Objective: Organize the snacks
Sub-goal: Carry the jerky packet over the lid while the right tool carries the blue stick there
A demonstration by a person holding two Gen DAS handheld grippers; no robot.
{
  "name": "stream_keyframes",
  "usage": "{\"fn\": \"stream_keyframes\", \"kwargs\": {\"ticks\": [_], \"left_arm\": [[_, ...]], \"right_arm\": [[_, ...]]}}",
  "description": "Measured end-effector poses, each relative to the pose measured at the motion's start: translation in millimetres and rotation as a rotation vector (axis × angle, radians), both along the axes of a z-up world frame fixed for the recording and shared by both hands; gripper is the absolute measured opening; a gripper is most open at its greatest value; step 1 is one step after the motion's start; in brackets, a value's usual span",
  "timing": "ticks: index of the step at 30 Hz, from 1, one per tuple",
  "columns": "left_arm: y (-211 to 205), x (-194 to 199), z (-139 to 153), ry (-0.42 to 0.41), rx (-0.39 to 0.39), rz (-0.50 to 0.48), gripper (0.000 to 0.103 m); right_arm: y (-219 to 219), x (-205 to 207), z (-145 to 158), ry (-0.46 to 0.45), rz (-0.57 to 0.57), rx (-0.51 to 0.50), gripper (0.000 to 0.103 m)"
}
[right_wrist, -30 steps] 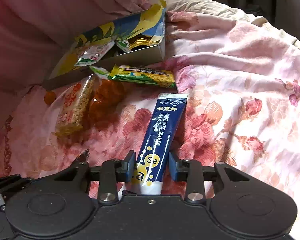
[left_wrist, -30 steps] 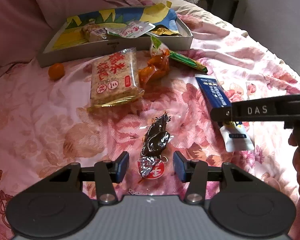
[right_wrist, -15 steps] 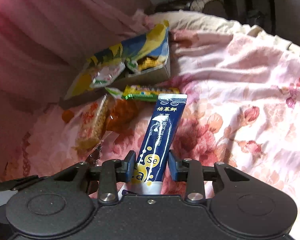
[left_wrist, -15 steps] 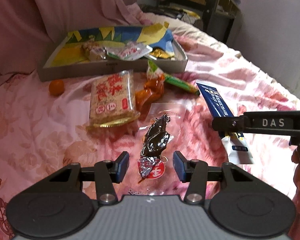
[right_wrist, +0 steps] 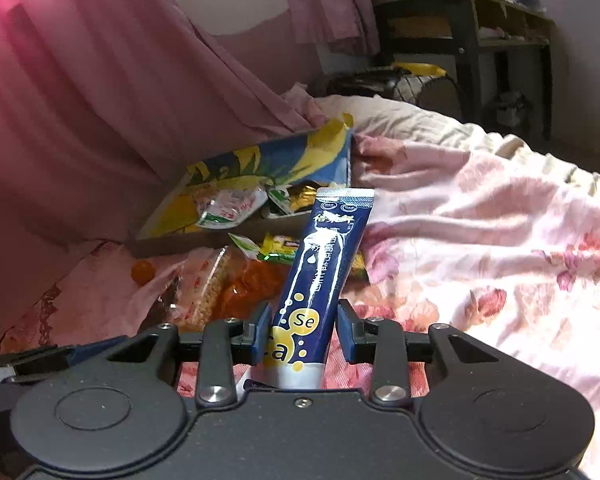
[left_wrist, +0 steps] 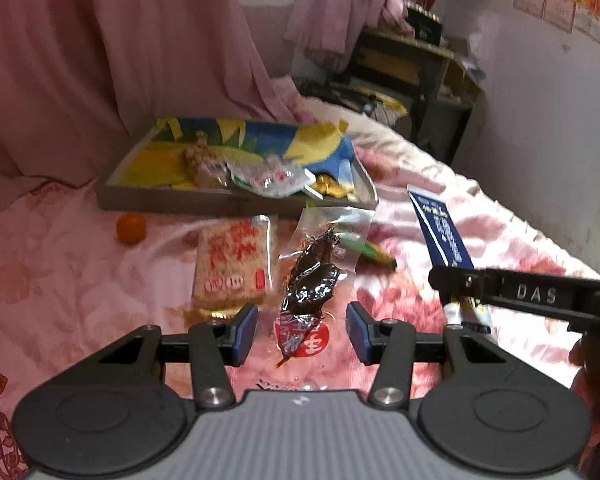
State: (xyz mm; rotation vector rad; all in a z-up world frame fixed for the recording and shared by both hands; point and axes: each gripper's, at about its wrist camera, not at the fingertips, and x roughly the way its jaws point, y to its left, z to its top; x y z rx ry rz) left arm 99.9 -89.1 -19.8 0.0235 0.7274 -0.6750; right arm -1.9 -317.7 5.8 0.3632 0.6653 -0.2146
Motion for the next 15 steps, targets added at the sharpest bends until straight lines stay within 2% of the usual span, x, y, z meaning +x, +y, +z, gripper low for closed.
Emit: {"fn": "stream_keyframes", "kwargs": {"ticks": [8, 15], "left_arm": [[10, 5, 9, -0.047, -0.052, 0.081, 0.053], [20, 16, 14, -0.063, -0.097, 0.166, 0.053]], "right_arm": [[13, 13, 13, -0.036, 0.105, -0.074, 0.037], [21, 39, 27, -0.119, 0.234, -0.167, 0.037]]}}
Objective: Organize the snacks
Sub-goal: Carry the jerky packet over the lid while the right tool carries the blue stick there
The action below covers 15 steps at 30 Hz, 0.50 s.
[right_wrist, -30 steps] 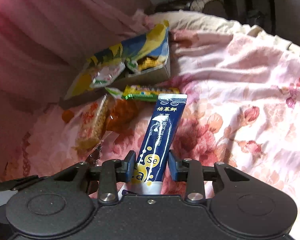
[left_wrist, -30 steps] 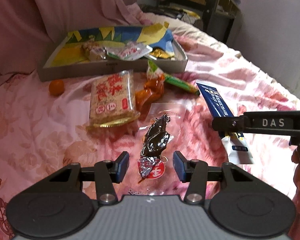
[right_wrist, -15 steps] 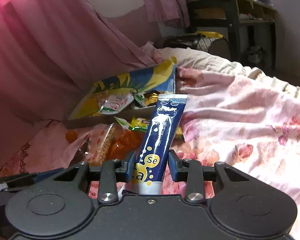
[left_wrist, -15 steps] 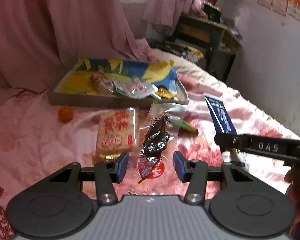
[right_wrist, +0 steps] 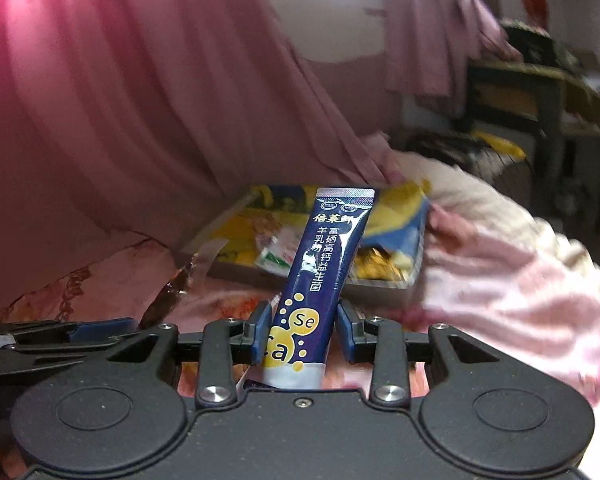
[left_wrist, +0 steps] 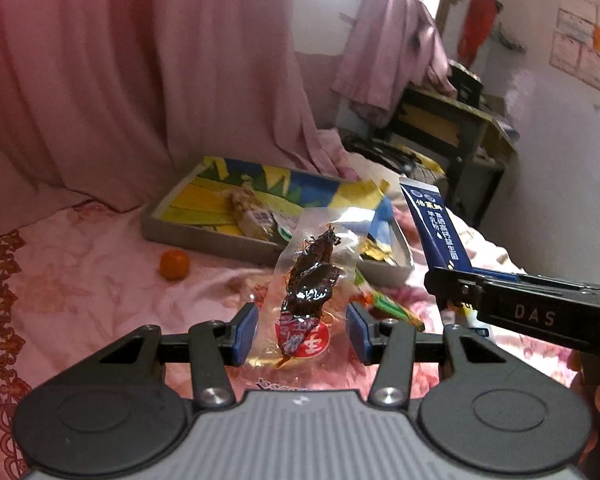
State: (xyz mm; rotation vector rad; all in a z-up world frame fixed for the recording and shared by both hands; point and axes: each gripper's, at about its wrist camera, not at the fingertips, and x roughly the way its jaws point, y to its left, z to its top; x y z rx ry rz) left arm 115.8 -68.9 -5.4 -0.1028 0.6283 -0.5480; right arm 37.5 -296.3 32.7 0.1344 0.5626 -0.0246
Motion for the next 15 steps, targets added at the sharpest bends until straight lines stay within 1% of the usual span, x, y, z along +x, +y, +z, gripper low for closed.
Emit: {"fn": "stream_keyframes", "kwargs": {"ticks": [2, 5, 9, 11, 15], "left_arm": [[2, 7, 2, 0.000, -0.010, 0.021, 0.053], [1, 26, 11, 0.007, -0.020, 0.051, 0.053], [-9, 55, 29, -0.041, -0.004, 0.074, 0.053], [-17, 71, 36, -0.051, -0.004, 0.077, 0.053], [-40, 107, 39, -0.017, -0.030, 0.081, 0.053]], "right_arm": [[-2, 8, 0, -0.016, 0.007, -0.003, 0.037], [-6, 22, -1, -0.031, 0.010, 0.033, 0.037], [-16, 45, -2, -0.062, 0.005, 0.040, 0.037], [-23, 56, -4, -0.069, -0.009, 0.055, 0.037], [-40, 83, -11, -0.055, -0.039, 0.105, 0.037]]}}
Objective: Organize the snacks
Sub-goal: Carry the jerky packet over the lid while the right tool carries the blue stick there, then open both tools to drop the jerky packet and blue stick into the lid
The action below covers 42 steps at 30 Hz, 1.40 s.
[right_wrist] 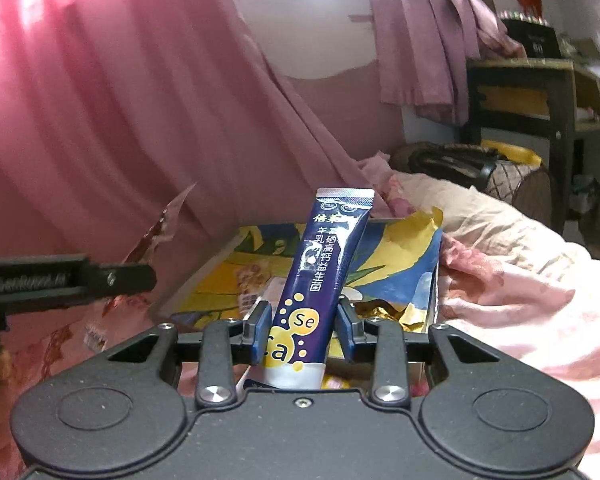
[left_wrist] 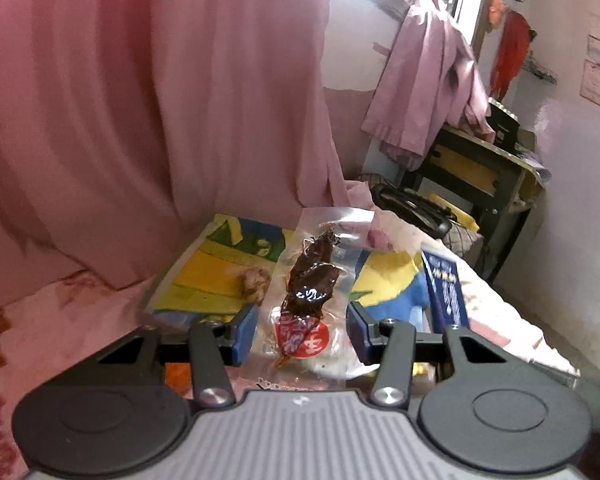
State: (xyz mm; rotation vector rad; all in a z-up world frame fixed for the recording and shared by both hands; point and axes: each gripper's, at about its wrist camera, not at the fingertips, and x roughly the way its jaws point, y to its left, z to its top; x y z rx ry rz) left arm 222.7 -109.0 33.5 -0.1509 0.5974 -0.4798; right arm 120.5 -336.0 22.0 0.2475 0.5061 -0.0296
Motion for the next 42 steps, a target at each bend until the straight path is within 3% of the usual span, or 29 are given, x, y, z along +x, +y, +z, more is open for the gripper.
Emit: {"fn": "stream_keyframes", "kwargs": {"ticks": [3, 14, 25, 42], "left_arm": [[-19, 29, -4, 0.049, -0.017, 0.007, 0.053], [-84, 90, -29, 0.183, 0.080, 0.010, 0.053], [-115, 103, -55, 0.247, 0.193, -0.017, 0.053], [-120, 101, -68, 0.292, 0.251, -0.030, 0.054]], "right_arm": [[-8, 15, -4, -0.005, -0.009, 0.003, 0.037], [-41, 61, -24, 0.046, -0.051, 0.035, 0.037], [-52, 77, -44, 0.113, -0.062, 0.030, 0.037], [-51, 87, -62, 0.196, -0.030, 0.029, 0.038]]}}
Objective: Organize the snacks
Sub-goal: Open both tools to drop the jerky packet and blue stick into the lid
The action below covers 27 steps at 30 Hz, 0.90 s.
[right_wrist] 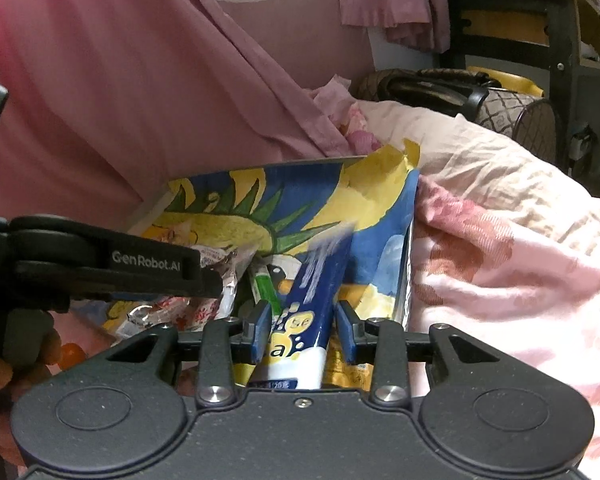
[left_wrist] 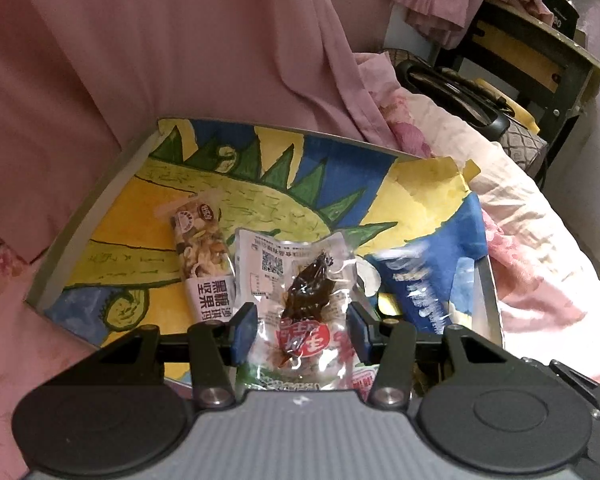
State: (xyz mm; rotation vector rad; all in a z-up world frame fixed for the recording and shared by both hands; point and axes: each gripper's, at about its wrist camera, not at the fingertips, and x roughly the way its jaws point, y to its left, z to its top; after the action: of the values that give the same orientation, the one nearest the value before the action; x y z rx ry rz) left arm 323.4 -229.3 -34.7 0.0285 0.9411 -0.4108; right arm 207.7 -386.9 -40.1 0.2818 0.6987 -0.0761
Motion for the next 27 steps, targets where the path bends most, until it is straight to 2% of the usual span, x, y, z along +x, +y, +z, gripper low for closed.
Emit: {"fn": "stream_keyframes", "kwargs": {"ticks": [2, 4, 6, 8, 10, 13, 18, 21, 27], "left_arm": [[1, -1, 1, -0.001, 0.001, 0.002, 0.055], [3, -3, 2, -0.002, 0.001, -0.004, 0.060], [5, -6, 5, -0.014, 0.001, -0.007, 0.070], [9, -10, 8, -0.026, 0.007, 0.002, 0.079], [16, -13, 13, -0.042, 0.005, 0.011, 0.082], [29, -20, 22, -0.062, -0.008, 0.029, 0.087], [60, -42, 40, -0.137, -0.028, 0.092, 0.101], [76, -64, 49, -0.199, -0.026, 0.132, 0.102], [111, -104, 62, -0.259, -0.075, 0.192, 0.102]], "right_arm": [[2, 1, 0, 0.006, 0.007, -0.007, 0.038], [4, 1, 0, 0.006, 0.018, -0.009, 0.040], [6, 0, 1, 0.002, 0.019, -0.017, 0.043], [7, -1, 2, -0.001, 0.022, -0.034, 0.049], [9, -5, 4, -0.012, 0.020, -0.060, 0.058], [11, -12, 11, -0.028, 0.014, -0.082, 0.066], [13, -36, 31, -0.094, -0.019, -0.078, 0.084], [14, -56, 46, -0.143, -0.040, -0.045, 0.096], [28, -92, 68, -0.218, -0.044, -0.054, 0.102]]}}
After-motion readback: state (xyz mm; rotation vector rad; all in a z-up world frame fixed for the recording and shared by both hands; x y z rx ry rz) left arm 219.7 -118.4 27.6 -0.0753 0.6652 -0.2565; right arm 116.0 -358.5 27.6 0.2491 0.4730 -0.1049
